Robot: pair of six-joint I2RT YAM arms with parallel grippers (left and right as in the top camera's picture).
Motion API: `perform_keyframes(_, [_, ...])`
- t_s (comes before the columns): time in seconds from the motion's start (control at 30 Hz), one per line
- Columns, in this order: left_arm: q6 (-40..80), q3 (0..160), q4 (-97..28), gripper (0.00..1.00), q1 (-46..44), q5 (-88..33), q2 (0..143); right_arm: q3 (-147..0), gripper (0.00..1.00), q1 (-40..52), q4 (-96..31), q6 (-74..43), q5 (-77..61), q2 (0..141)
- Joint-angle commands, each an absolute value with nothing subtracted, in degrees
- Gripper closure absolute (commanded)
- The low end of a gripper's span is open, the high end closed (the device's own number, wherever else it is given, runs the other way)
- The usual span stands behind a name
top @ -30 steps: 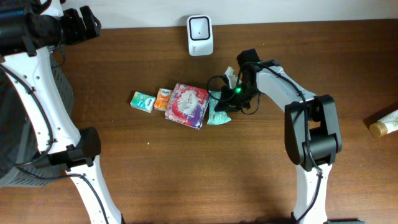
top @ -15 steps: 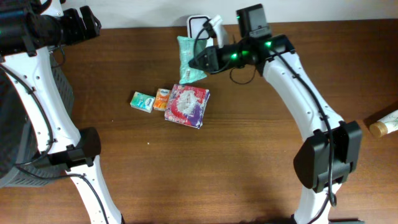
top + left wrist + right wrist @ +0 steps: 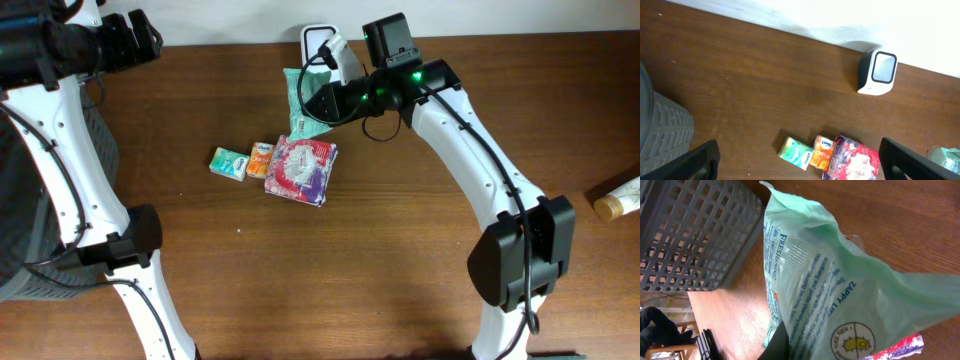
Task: Scan the item barcode
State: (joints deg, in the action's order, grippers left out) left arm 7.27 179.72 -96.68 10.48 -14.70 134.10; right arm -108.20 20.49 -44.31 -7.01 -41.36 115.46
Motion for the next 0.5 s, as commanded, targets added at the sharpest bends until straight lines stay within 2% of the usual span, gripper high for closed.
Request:
perform_keyframes(0.0, [6.57,179.61,-96.71,0.01,10.79,-14.72,134.23,-108.66,0.96,20.99,-45.76,-6.48,-36.53,114.8])
perform_keyframes(0.1, [6.57,179.61,-96.71,0.01,10.76,-14.72,134.23,-108.66,0.96,20.99,-52.45,-6.5,-22.76,114.8])
perform_keyframes(0.13, [6.57,179.61,-96.71,0.01,10.79,-14.7,134.23,-108.64,0.96,20.99,-55.57,-8.1,-15.0,114.83])
perform_keyframes(0.17, [6.57,179.61,-96.71,0.01,10.94,-14.72,134.23,-108.53,0.96,20.99,-60.71,-13.76,-0.1,114.93])
perform_keyframes(0.27, [6.57,179.61,-96.71,0.01,10.24,-14.72,134.23,-103.96,0.96,20.99,-67.33,-22.17,21.8,115.24])
perform_keyframes(0.4, [6.57,179.61,-96.71,0.01,10.28,-14.72,134.23,-89.93,0.95,20.88,-66.17,-31.24,35.46,115.9])
perform_keyframes(0.47, [6.57,179.61,-96.71,0.01,10.28,-14.72,134.23,-87.35,0.84,20.88,-64.55,-31.16,35.14,115.98])
